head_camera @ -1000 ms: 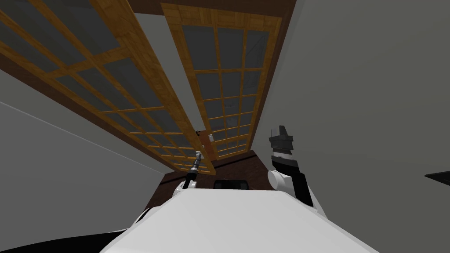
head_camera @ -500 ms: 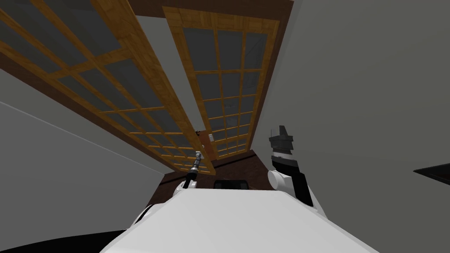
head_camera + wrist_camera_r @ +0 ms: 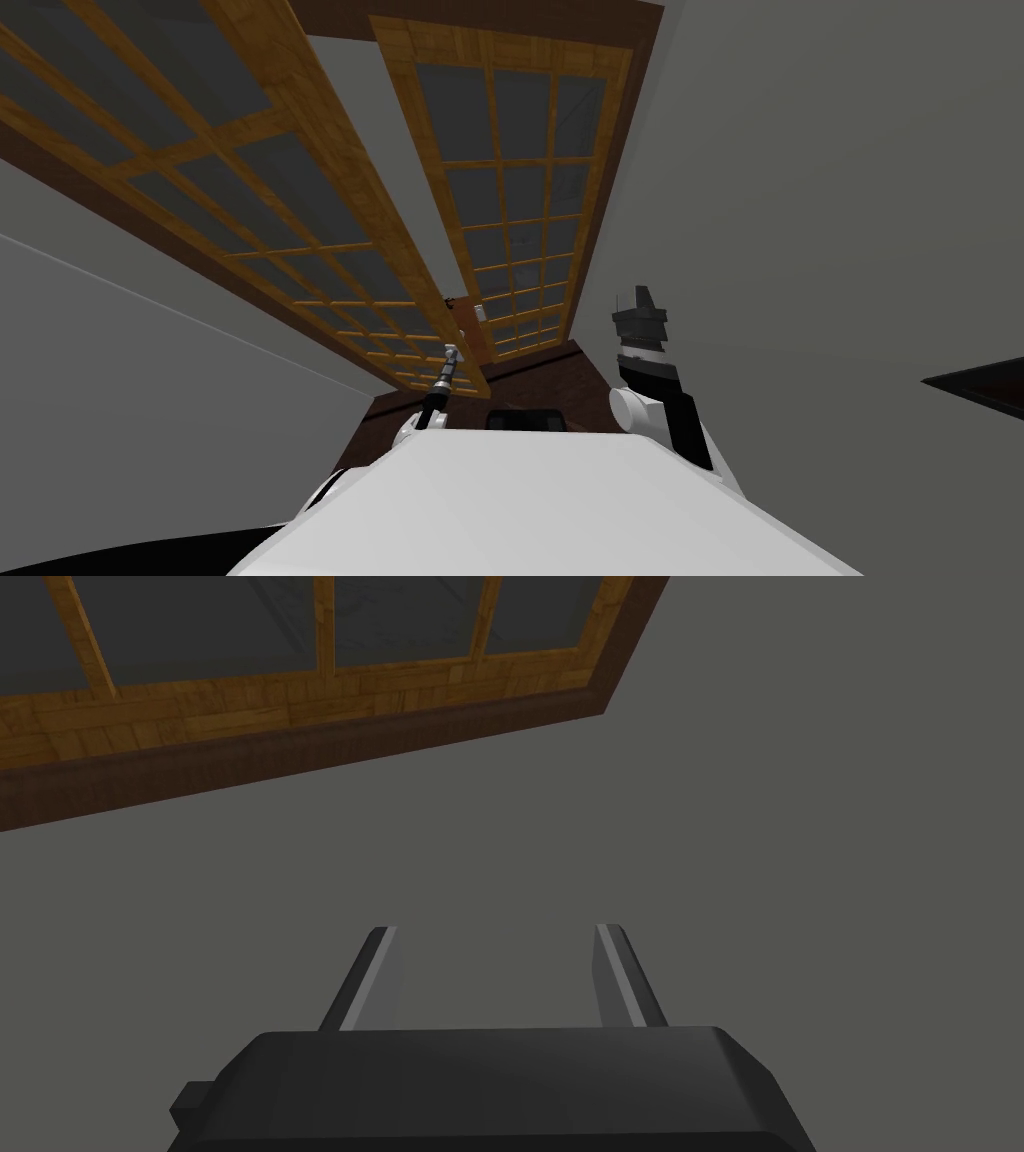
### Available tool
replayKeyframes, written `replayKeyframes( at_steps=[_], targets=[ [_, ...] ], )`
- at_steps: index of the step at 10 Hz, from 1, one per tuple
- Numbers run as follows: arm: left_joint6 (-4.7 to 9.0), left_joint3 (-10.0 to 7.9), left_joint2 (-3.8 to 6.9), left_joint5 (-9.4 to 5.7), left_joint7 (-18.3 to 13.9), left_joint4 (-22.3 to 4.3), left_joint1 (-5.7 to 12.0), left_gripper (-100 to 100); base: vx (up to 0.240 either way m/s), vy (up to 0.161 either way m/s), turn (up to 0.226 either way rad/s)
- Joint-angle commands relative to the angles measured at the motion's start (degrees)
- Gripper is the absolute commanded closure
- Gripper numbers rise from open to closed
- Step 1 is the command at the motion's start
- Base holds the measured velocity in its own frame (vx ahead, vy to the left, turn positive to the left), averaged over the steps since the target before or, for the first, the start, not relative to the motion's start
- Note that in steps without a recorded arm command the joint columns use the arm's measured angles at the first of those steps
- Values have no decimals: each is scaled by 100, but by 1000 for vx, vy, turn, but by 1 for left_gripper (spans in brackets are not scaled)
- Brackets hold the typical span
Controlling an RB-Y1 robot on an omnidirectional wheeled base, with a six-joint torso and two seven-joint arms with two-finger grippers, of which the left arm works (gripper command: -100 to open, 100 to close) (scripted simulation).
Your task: Pull the door open
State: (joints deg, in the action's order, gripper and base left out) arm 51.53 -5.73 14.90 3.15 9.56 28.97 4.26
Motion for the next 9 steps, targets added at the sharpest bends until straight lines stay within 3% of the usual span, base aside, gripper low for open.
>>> replayKeyframes(
  at_steps=[1, 5, 9],
  targets=[
    [87, -97, 86, -56, 20, -189, 75, 100, 0, 0, 0],
    [142, 107, 136, -267, -645, -236, 95, 100, -20, 10, -27],
    [142, 107, 136, -267, -692, -494, 95, 100, -3, 1, 0]
  ],
)
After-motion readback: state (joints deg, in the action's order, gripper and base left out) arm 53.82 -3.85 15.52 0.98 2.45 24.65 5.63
